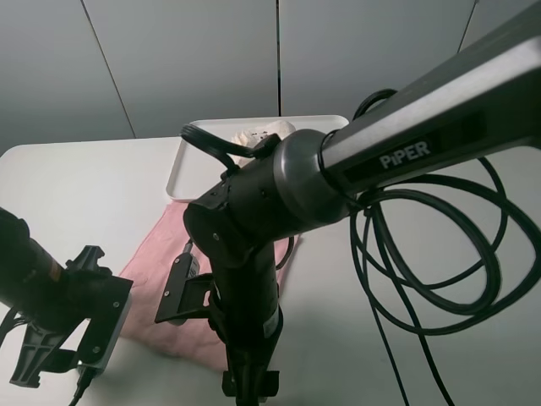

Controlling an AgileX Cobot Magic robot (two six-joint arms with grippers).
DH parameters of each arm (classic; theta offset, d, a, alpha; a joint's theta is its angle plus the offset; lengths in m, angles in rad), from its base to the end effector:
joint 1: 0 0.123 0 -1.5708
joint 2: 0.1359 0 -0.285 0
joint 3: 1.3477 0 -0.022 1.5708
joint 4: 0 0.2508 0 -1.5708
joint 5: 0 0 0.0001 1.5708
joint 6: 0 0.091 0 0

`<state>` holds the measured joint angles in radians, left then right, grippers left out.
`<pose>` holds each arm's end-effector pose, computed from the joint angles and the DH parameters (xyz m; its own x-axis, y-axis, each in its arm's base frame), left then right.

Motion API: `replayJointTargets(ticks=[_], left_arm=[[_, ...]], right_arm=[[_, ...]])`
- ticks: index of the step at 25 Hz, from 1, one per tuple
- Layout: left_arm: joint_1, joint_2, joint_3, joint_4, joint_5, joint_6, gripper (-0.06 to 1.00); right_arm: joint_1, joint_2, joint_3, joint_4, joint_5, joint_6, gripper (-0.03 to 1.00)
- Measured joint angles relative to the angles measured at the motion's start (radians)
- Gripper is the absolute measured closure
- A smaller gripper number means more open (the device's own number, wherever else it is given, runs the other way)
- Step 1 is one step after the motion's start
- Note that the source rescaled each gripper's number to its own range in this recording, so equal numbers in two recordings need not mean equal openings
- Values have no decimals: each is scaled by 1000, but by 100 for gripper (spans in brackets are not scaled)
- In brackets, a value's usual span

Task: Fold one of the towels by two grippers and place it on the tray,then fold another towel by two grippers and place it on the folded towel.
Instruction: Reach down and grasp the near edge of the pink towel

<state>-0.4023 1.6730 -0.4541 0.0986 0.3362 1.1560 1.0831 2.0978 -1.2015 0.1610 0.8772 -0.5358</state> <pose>0.1881 -0.0768 0.0918 0.0790 0.9969 -0.0023 0.9909 -0.0782 0.1091 0.1562 0.3184 0.0916 -0.0583 -0.9972 0.0475 -0.9855 0.0650 0.1569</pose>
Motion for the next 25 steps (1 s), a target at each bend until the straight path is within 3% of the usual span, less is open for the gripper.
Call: replayJointTargets(ticks=[25], left_arm=[[0, 0, 0, 0, -3, -25, -4]], right_arm=[[2, 1, 4, 145, -9, 28, 7]])
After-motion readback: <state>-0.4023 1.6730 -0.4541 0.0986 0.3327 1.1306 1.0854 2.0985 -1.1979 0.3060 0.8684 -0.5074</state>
